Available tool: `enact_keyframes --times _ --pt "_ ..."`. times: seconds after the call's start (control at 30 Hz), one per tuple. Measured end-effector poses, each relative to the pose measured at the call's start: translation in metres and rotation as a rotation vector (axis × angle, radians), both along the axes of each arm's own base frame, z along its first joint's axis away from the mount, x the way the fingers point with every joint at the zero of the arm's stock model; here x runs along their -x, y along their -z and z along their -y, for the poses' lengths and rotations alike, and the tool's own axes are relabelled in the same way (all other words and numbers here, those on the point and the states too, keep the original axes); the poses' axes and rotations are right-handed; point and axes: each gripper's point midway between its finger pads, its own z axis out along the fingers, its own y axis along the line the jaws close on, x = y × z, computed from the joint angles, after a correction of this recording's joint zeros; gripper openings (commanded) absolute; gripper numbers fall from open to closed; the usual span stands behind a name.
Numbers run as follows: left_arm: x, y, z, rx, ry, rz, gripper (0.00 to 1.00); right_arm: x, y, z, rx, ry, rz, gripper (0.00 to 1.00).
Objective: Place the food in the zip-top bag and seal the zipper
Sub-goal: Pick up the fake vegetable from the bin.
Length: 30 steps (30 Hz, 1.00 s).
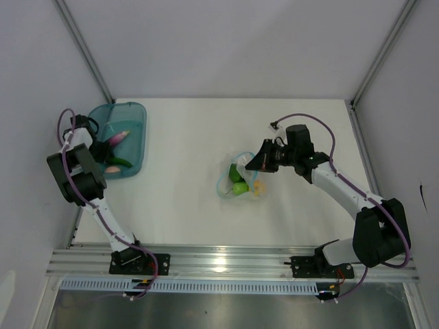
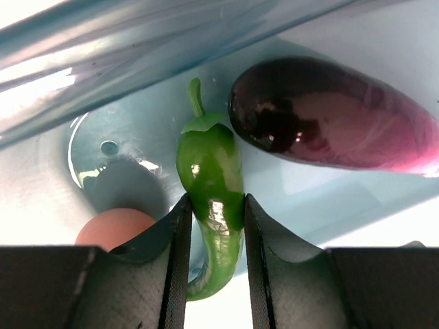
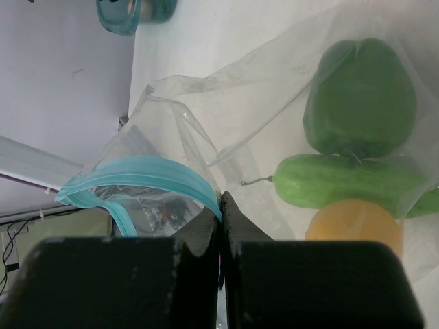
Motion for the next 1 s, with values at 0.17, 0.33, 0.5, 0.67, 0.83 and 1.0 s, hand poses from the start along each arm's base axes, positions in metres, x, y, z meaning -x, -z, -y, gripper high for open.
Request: enact_keyframes --times 0.17,0.33,0.5,0.67,0.83,1.0 --pt "0.006 -0.004 0.003 0.019 -0.003 0.019 0.01 0.001 0.000 -0.002 -0.002 -0.004 -0.003 0.00" --pt "0.014 -0.012 0.005 0.047 -0.013 0.064 0.01 0.004 0.000 -0.005 -0.002 -0.012 -0.005 0.00" --pt "0.014 -0.016 0.007 0.068 -0.011 0.103 0.01 0.007 0.000 -0.008 0.000 -0.021 -0.005 0.00" --pt "0.009 -0.017 0.007 0.080 -0.008 0.137 0.00 0.009 0.001 -0.011 0.003 -0.029 -0.004 0.00" --pt "0.009 -0.022 0.011 0.098 -0.002 0.173 0.01 0.010 0.002 -0.013 0.008 -0.031 -0.002 0.00" --pt "0.010 -0.028 0.012 0.109 -0.002 0.201 0.01 0.012 0.004 -0.015 0.017 -0.033 -0.005 0.00"
